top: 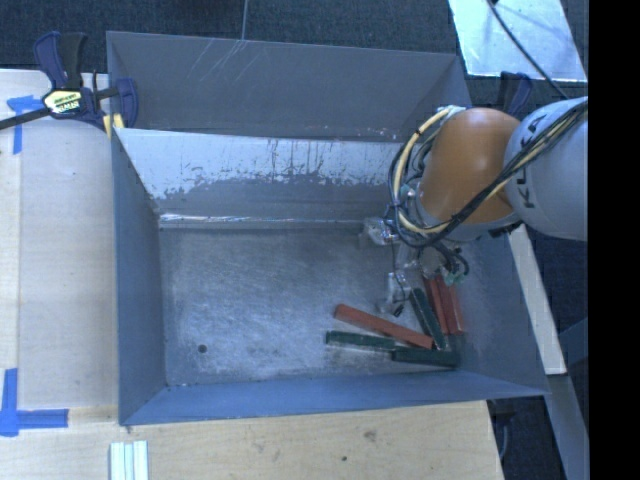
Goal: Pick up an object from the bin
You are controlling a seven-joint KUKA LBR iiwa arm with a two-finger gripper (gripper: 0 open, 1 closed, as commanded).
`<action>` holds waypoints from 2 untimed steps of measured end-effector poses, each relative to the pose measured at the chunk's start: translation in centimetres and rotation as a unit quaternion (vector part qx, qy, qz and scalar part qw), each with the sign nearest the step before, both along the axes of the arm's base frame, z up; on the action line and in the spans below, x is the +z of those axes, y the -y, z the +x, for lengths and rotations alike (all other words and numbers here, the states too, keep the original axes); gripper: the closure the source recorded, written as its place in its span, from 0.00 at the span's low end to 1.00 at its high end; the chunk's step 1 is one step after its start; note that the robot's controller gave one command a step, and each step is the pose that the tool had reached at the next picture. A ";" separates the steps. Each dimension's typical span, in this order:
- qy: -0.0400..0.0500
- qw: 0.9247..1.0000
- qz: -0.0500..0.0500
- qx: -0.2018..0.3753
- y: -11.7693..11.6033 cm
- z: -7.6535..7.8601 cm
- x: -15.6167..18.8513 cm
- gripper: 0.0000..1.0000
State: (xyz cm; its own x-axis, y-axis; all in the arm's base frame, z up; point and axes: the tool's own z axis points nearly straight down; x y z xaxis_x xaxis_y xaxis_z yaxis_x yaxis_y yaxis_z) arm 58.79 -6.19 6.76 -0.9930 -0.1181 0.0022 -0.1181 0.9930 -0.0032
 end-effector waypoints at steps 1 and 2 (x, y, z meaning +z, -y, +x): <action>0.004 0.978 0.003 0.211 -9.0 1.0 2.4 0.00; 0.004 0.919 -0.001 0.395 -2.7 4.0 8.2 0.00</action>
Offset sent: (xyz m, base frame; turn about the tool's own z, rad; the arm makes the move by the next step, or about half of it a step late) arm 0.0084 0.0874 0.0226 -0.4226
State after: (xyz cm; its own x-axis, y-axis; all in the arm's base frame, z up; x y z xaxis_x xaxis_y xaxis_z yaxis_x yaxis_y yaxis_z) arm 62.84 -3.51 14.94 -0.5973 -0.8020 -0.0045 -0.8019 0.5973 -0.0091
